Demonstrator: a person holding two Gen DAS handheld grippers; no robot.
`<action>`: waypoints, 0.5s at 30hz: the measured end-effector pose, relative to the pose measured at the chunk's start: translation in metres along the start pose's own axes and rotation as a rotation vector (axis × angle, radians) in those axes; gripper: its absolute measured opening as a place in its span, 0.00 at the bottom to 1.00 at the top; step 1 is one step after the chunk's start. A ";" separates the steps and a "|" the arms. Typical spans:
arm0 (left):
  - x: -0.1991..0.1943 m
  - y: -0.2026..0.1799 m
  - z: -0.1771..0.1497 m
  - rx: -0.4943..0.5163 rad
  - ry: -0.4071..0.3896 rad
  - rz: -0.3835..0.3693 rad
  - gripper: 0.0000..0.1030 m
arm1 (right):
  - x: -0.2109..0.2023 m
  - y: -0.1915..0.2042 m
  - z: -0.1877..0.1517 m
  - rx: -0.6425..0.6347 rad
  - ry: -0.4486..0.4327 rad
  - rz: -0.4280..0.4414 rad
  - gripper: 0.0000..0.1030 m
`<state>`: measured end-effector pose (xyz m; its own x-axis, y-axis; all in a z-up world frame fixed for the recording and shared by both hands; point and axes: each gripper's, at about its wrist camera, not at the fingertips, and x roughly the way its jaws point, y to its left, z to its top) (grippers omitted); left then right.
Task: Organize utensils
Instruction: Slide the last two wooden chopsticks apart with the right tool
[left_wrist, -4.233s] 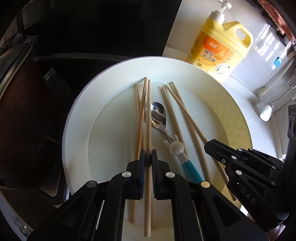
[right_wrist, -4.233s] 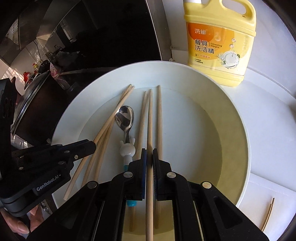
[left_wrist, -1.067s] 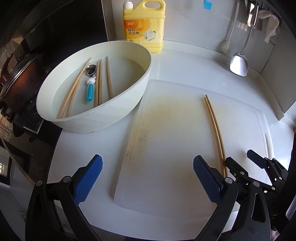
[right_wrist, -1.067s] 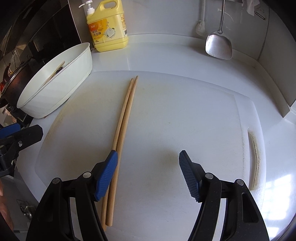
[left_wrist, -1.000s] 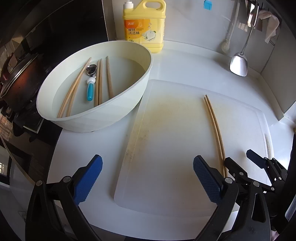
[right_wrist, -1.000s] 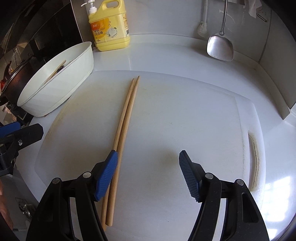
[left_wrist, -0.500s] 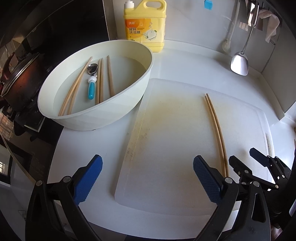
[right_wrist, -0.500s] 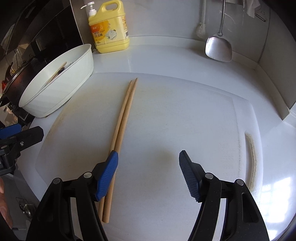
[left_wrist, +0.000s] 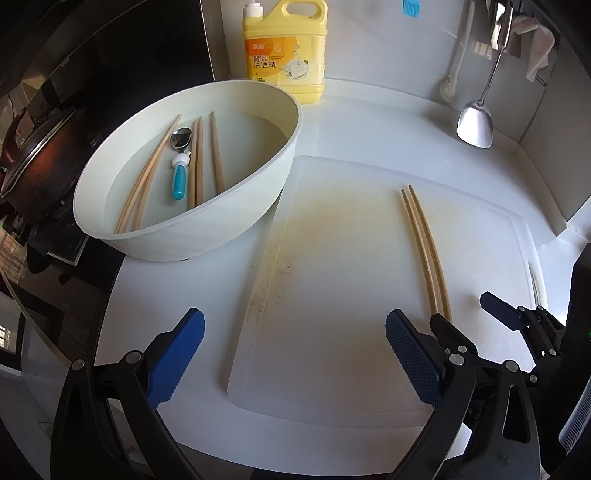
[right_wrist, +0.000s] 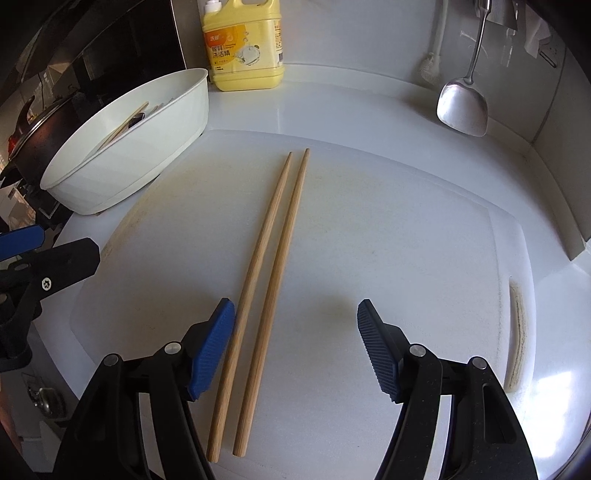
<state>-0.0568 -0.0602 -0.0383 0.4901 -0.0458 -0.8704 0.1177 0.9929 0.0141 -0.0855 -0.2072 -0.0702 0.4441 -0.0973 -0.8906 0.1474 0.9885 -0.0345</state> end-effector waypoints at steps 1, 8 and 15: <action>0.000 0.000 0.000 0.001 -0.001 -0.001 0.94 | -0.002 -0.002 0.001 0.010 -0.010 0.002 0.63; 0.001 0.003 0.000 -0.013 0.005 -0.003 0.94 | -0.007 -0.013 0.002 0.041 -0.031 -0.018 0.63; 0.000 0.002 -0.002 -0.009 0.002 -0.001 0.94 | 0.000 -0.009 -0.003 0.022 -0.002 -0.050 0.63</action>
<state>-0.0581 -0.0582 -0.0397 0.4881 -0.0464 -0.8716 0.1100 0.9939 0.0086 -0.0892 -0.2160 -0.0708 0.4376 -0.1464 -0.8872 0.1886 0.9797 -0.0686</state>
